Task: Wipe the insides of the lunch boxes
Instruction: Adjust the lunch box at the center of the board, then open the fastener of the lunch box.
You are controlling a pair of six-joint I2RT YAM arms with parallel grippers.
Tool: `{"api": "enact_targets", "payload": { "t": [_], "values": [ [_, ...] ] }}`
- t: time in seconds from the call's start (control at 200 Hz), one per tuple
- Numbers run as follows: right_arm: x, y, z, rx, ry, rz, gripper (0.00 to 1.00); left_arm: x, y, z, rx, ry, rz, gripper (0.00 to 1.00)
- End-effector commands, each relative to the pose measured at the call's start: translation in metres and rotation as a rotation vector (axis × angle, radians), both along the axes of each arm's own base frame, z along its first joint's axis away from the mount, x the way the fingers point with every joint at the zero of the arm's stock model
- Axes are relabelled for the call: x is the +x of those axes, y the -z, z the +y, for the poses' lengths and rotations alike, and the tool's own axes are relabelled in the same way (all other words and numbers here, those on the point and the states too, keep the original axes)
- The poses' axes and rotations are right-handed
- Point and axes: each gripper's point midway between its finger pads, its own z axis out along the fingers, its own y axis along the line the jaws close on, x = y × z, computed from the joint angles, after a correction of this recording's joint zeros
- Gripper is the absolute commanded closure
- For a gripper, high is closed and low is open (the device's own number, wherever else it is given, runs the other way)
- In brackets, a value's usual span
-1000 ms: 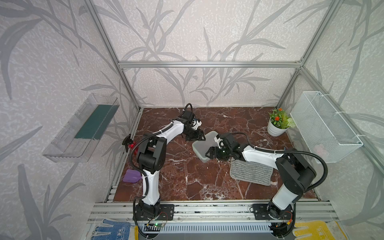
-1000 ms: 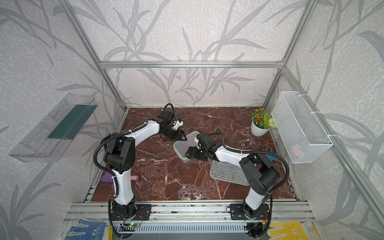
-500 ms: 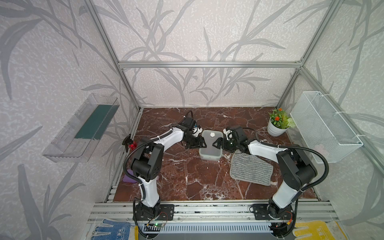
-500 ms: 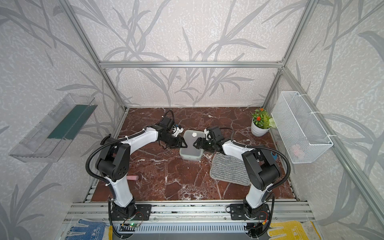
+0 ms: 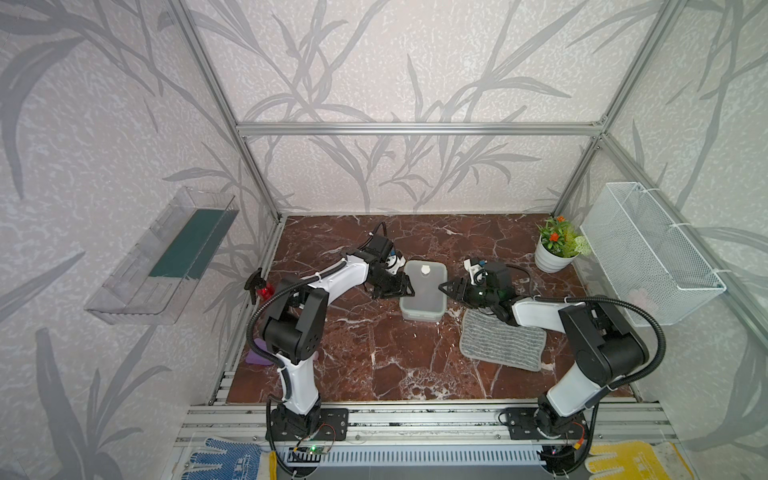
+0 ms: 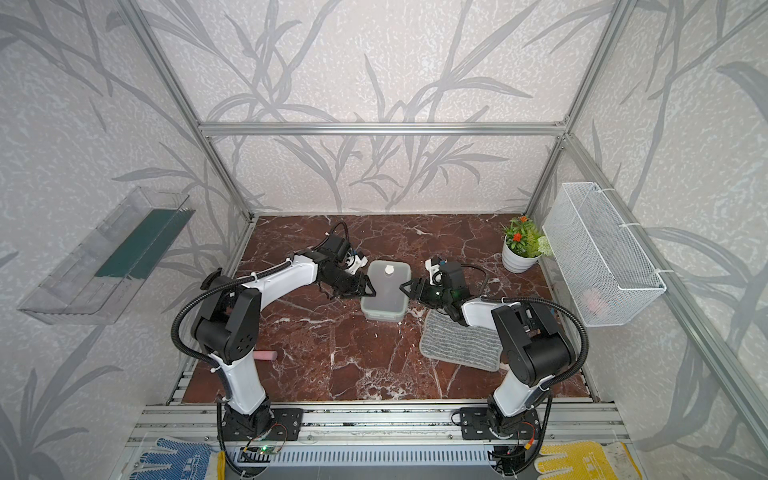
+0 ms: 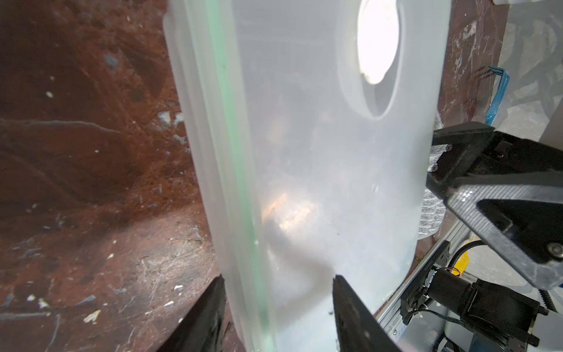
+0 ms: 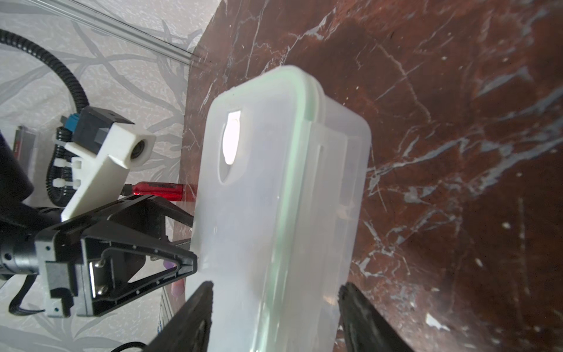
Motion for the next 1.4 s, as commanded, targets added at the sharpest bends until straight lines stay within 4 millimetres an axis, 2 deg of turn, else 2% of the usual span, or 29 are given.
{"api": "enact_targets", "payload": {
  "t": [0.0,0.015,0.38,0.675,0.79,1.055,1.24,1.395],
  "values": [
    [0.008,-0.012,0.004,0.102,-0.006,-0.058,0.35,-0.023,0.035,0.013,0.130,0.000,0.115,0.46],
    [0.007,-0.006,0.003,0.101,-0.004,-0.043,0.36,-0.023,0.036,0.013,0.131,-0.002,0.118,0.46],
    [0.013,0.005,0.008,0.286,-0.021,-0.075,0.46,-0.025,0.041,0.017,0.158,-0.009,0.132,0.46],
    [0.012,-0.001,0.012,0.359,-0.039,-0.107,0.59,-0.025,0.045,0.018,0.168,-0.008,0.143,0.47],
    [0.011,-0.005,0.012,0.360,-0.046,-0.120,0.67,-0.024,0.047,0.016,0.166,-0.006,0.146,0.47],
    [0.008,-0.003,0.012,0.344,-0.050,-0.108,1.00,-0.020,0.046,0.015,0.166,-0.005,0.145,0.47],
    [0.008,0.006,0.009,0.293,-0.033,-0.076,1.00,-0.020,0.045,0.016,0.172,-0.007,0.144,0.47],
    [0.003,0.015,0.004,0.177,-0.021,-0.041,1.00,-0.020,0.044,0.016,0.174,-0.007,0.143,0.47]
  ]
}}
